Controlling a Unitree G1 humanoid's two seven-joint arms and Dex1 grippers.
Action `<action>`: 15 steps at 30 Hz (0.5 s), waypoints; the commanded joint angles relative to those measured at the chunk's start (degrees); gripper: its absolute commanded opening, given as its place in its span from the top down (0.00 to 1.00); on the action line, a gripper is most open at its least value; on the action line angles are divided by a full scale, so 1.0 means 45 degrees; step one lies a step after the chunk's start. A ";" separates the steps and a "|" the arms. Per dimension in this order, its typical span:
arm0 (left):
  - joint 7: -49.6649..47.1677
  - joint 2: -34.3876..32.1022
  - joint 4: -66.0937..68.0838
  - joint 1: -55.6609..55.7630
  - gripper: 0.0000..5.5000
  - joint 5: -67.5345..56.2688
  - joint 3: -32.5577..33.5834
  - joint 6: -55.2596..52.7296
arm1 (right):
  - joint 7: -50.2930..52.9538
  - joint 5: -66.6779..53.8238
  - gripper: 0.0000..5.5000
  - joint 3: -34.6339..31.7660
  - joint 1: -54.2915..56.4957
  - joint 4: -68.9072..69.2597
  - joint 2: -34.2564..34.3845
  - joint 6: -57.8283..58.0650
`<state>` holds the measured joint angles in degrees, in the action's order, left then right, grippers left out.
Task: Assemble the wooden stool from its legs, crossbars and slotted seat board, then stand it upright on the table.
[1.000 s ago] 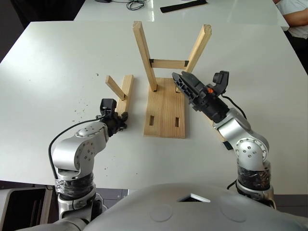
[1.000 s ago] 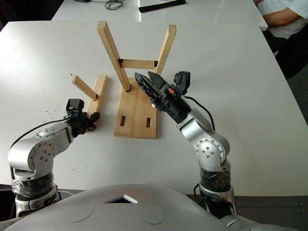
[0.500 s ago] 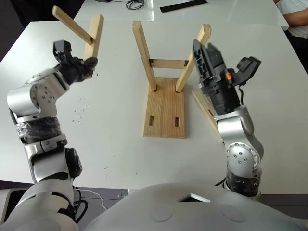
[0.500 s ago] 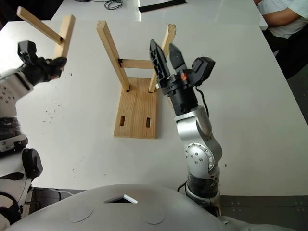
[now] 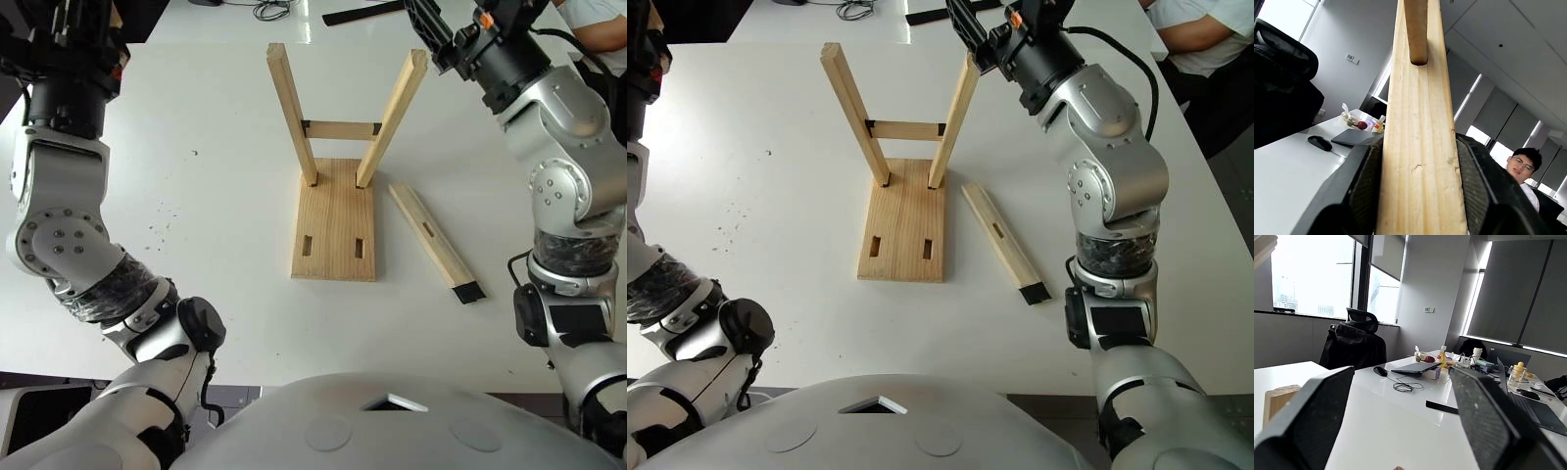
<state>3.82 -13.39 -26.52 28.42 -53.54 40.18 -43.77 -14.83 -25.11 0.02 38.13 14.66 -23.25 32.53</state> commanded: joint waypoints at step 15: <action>0.8126 -0.1351 -0.1618 -0.3272 0.63 -0.2106 -0.5420 0.1223 | -1.3311 -0.5912 0.35 0.0113 0.6384 -0.6825 -0.2706 0.5513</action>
<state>36.69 -17.86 -33.07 14.94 -63.88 17.30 -40.28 -68.93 -54.19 -2.23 62.93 -14.71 -33.78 58.57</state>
